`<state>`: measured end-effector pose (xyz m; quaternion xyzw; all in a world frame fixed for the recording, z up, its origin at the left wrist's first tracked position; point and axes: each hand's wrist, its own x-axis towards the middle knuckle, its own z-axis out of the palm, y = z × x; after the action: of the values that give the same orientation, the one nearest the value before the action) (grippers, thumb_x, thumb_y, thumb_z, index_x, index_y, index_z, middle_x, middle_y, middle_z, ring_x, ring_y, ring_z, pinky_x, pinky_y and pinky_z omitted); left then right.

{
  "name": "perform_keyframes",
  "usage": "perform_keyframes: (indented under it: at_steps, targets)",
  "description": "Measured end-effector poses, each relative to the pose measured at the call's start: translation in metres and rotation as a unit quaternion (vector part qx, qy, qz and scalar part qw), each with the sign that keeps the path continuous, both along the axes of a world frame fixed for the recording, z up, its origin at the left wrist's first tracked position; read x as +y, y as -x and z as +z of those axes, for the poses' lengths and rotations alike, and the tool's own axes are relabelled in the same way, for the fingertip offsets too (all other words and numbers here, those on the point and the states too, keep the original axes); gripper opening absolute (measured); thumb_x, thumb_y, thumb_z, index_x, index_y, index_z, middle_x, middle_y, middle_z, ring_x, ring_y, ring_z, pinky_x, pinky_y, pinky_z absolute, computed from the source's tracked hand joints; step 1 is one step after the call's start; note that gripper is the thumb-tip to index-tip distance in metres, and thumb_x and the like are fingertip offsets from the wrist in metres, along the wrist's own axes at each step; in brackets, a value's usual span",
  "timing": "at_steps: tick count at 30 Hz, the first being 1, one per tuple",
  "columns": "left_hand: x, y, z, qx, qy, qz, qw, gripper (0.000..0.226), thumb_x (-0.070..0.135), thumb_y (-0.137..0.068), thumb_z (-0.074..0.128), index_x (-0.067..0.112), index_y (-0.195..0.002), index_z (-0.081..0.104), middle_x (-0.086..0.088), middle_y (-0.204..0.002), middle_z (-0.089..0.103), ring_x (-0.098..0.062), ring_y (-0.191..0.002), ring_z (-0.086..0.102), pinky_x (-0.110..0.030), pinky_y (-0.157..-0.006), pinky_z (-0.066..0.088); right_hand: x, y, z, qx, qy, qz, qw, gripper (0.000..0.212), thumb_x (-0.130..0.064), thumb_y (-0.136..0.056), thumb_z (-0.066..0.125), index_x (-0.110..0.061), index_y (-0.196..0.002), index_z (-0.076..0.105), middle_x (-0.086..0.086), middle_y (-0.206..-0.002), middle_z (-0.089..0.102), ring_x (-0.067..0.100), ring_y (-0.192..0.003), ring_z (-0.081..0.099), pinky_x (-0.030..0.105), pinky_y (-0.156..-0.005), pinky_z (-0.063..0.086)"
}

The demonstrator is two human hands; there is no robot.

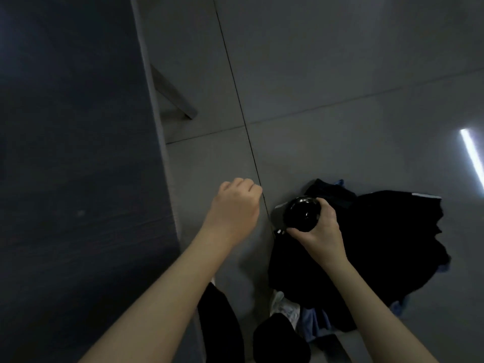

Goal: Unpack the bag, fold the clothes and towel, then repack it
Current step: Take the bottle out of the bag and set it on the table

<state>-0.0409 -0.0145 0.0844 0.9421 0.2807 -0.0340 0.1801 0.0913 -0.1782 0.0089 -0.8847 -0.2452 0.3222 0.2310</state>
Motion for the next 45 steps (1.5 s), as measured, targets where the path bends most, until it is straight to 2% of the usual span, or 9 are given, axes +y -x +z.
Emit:
perform_keyframes:
  at_steps: [2, 5, 8, 11, 18, 21, 26, 31, 45]
  targets:
    - [0.014, 0.020, 0.030, -0.043, -0.048, 0.046, 0.997, 0.033, 0.017, -0.076, 0.042, 0.008, -0.095, 0.068, -0.010, -0.099, 0.066, -0.030, -0.094, 0.063, -0.039, -0.079, 0.042, 0.016, 0.000, 0.046, 0.003, -0.026, 0.010, 1.000, 0.091, -0.024, -0.061, 0.086, -0.012, -0.137, 0.038, 0.009, -0.137, 0.041, 0.029, -0.123, 0.045, 0.037, -0.102, 0.039]
    - [0.037, 0.058, 0.075, -0.013, -0.114, 0.177, 0.978, 0.046, 0.022, -0.086, 0.045, 0.006, -0.129, 0.054, -0.014, -0.135, 0.051, -0.030, -0.125, 0.047, -0.044, -0.101, 0.033, 0.045, 0.000, 0.111, -0.003, -0.080, 0.037, 0.996, 0.086, -0.022, -0.060, 0.086, -0.015, -0.133, 0.041, 0.005, -0.131, 0.045, 0.025, -0.119, 0.047, 0.033, -0.099, 0.038]
    - [0.055, 0.094, 0.097, 0.100, -0.010, 0.274, 0.957, 0.060, 0.035, -0.095, 0.044, 0.017, -0.150, 0.026, -0.002, -0.159, 0.016, -0.021, -0.146, 0.014, -0.049, -0.114, 0.018, 0.081, 0.003, 0.169, -0.008, -0.122, 0.075, 0.990, 0.086, -0.023, -0.059, 0.086, -0.017, -0.132, 0.042, 0.001, -0.128, 0.045, 0.021, -0.118, 0.047, 0.033, -0.100, 0.039]
    - [0.063, 0.107, 0.102, 0.150, 0.058, 0.253, 0.954, 0.064, 0.044, -0.097, 0.039, 0.028, -0.153, 0.010, 0.010, -0.160, -0.005, -0.013, -0.147, -0.005, -0.044, -0.117, 0.010, 0.120, 0.013, 0.216, -0.017, -0.163, 0.116, 0.980, 0.088, -0.034, -0.055, 0.083, -0.016, -0.131, 0.043, -0.001, -0.126, 0.045, 0.017, -0.116, 0.047, 0.027, -0.097, 0.036]
    - [0.083, 0.128, 0.118, 0.164, 0.098, 0.205, 0.960, 0.076, 0.039, -0.093, 0.053, 0.030, -0.152, 0.006, 0.010, -0.160, -0.007, -0.013, -0.147, -0.003, -0.041, -0.118, 0.010, 0.203, 0.052, 0.279, -0.034, -0.193, 0.202, 0.960, 0.086, -0.028, -0.060, 0.086, -0.019, -0.133, 0.041, 0.000, -0.129, 0.045, 0.017, -0.116, 0.046, 0.026, -0.093, 0.037]
    - [0.108, 0.164, 0.130, 0.212, 0.121, 0.256, 0.935, 0.092, 0.039, -0.087, 0.063, 0.029, -0.152, -0.002, 0.008, -0.159, -0.015, -0.020, -0.147, -0.008, -0.049, -0.119, 0.009, 0.240, 0.073, 0.290, -0.029, -0.188, 0.228, 0.955, 0.085, -0.028, -0.061, 0.085, -0.020, -0.133, 0.040, -0.001, -0.128, 0.044, 0.018, -0.115, 0.046, 0.027, -0.092, 0.038]
    - [0.149, 0.238, 0.138, 0.298, 0.187, 0.333, 0.875, 0.115, 0.040, -0.077, 0.075, 0.032, -0.150, -0.013, 0.005, -0.155, -0.027, -0.028, -0.146, -0.016, -0.061, -0.114, 0.011, 0.310, 0.123, 0.289, -0.003, -0.164, 0.281, 0.945, 0.088, -0.031, -0.064, 0.083, -0.023, -0.137, 0.036, -0.002, -0.134, 0.040, 0.020, -0.121, 0.041, 0.032, -0.099, 0.039]
    - [0.145, 0.256, 0.126, 0.263, 0.192, 0.336, 0.884, 0.117, 0.034, -0.072, 0.080, 0.036, -0.151, -0.008, 0.006, -0.156, -0.025, -0.031, -0.145, -0.015, -0.060, -0.111, 0.024, 0.376, 0.173, 0.281, -0.036, -0.144, 0.345, 0.927, 0.088, -0.037, -0.067, 0.081, -0.030, -0.139, 0.032, -0.005, -0.141, 0.035, 0.025, -0.124, 0.035, 0.031, -0.093, 0.033]
    - [0.148, 0.255, 0.119, 0.277, 0.208, 0.337, 0.875, 0.116, 0.028, -0.074, 0.079, 0.036, -0.150, -0.009, 0.005, -0.156, -0.026, -0.034, -0.145, -0.016, -0.062, -0.112, 0.020, 0.482, 0.220, 0.269, -0.012, -0.181, 0.345, 0.921, 0.094, -0.036, -0.062, 0.084, -0.032, -0.140, 0.032, -0.006, -0.142, 0.040, 0.026, -0.127, 0.040, 0.036, -0.101, 0.037]
